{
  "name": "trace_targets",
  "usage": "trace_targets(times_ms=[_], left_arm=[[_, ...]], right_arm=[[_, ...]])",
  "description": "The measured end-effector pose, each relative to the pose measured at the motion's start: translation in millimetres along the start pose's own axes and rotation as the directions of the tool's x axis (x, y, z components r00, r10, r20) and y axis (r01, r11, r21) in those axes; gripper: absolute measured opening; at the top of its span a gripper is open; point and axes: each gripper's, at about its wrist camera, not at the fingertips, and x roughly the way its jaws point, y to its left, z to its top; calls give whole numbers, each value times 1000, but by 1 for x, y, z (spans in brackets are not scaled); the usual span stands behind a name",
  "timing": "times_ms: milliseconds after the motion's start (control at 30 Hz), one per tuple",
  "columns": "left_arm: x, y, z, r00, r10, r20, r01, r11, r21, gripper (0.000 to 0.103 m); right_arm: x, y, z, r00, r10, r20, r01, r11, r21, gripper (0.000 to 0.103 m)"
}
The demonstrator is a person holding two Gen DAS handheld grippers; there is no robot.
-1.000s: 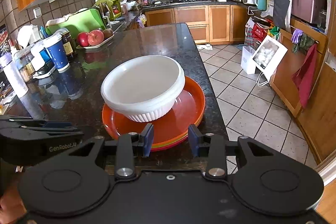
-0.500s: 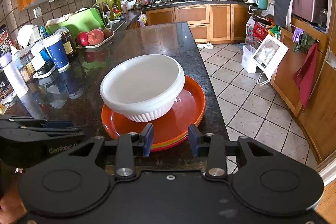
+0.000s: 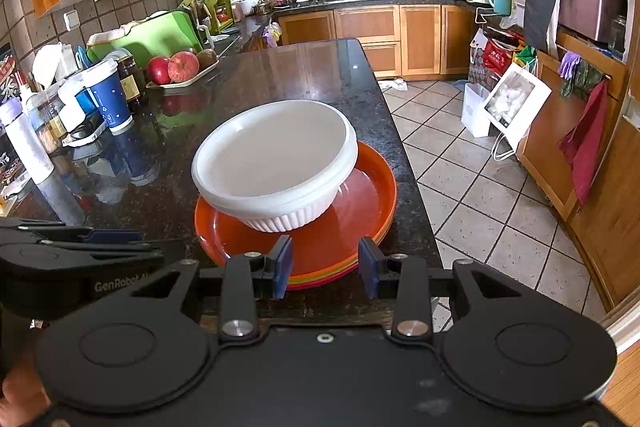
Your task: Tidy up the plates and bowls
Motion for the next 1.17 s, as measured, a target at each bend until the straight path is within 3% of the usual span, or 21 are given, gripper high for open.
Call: trace_targets(times_ms=[1167], left_arm=[[13,-5,7,1000,1,-21,-1,1000,24,46]], right_arm=[[12,-9,8,999,4,-36,-4,1000,-6,38]])
